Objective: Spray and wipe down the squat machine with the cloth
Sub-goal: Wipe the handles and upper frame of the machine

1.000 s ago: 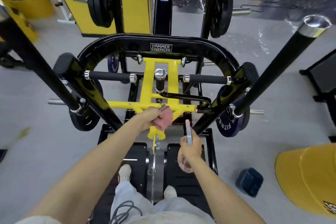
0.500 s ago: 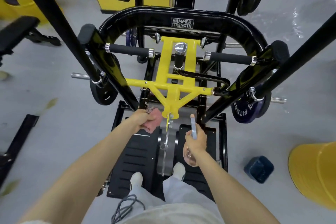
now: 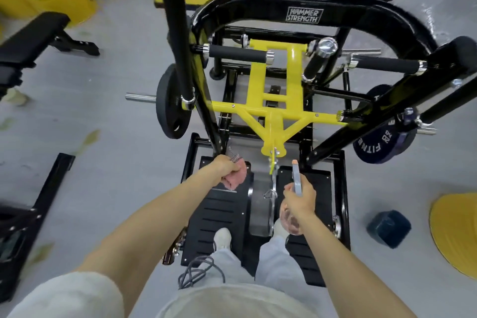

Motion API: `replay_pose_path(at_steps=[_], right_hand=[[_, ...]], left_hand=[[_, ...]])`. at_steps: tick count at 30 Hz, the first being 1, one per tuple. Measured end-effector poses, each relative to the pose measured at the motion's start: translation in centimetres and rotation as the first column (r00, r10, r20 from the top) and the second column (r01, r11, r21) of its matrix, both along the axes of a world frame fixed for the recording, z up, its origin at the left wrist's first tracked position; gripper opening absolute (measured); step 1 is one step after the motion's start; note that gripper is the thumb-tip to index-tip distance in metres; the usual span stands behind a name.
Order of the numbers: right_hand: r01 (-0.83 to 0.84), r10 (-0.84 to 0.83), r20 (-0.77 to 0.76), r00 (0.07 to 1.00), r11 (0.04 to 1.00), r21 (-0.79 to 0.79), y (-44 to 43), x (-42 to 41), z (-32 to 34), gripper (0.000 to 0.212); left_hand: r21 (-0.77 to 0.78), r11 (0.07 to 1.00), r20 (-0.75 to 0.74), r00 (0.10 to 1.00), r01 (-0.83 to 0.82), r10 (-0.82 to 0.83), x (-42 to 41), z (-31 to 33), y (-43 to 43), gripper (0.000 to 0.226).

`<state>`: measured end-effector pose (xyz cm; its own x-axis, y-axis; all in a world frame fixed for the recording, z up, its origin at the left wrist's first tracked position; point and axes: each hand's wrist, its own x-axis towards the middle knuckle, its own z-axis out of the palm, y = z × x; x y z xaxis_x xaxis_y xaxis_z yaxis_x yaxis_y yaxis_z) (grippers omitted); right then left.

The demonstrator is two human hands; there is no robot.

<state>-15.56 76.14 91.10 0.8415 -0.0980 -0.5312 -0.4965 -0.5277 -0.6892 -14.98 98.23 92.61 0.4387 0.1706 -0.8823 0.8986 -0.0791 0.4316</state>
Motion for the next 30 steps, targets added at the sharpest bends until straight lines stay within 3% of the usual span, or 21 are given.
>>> replay_pose_path(at_steps=[5,12,16,18,27,30], right_hand=[[-0.089,0.09,-0.043,0.995,0.996,0.019,4.4,-2.2,-0.7,0.024],[-0.257,0.265,-0.093,0.96,0.962,0.086,8.4,-4.1,-2.0,0.028],[-0.331,0.339,-0.098,0.936,0.939,0.095,9.0,-4.3,-3.7,0.031],[-0.335,0.344,-0.115,0.932,0.938,0.092,9.0,-4.2,-4.7,0.037],[-0.305,0.332,-0.169,0.928,0.938,0.164,9.0,-5.1,-8.3,0.035],[-0.256,0.294,-0.179,0.939,0.944,0.208,9.2,-5.4,-10.0,0.032]], left_hand=[[-0.023,0.999,-0.042,0.998,0.035,-0.036,-2.5,-0.2,3.0,0.037],[0.005,0.959,-0.019,0.959,-0.283,0.283,-7.8,-3.0,5.6,0.031],[0.093,0.9,-0.023,0.903,-0.426,0.429,-10.6,-5.6,6.3,0.015],[0.132,0.878,-0.014,0.885,-0.46,0.466,-11.5,-6.9,6.0,0.018],[0.219,0.853,0.012,0.875,-0.474,0.484,-12.7,-9.4,2.6,0.026],[0.269,0.879,0.004,0.913,-0.394,0.408,-11.8,-10.2,2.3,0.025]])
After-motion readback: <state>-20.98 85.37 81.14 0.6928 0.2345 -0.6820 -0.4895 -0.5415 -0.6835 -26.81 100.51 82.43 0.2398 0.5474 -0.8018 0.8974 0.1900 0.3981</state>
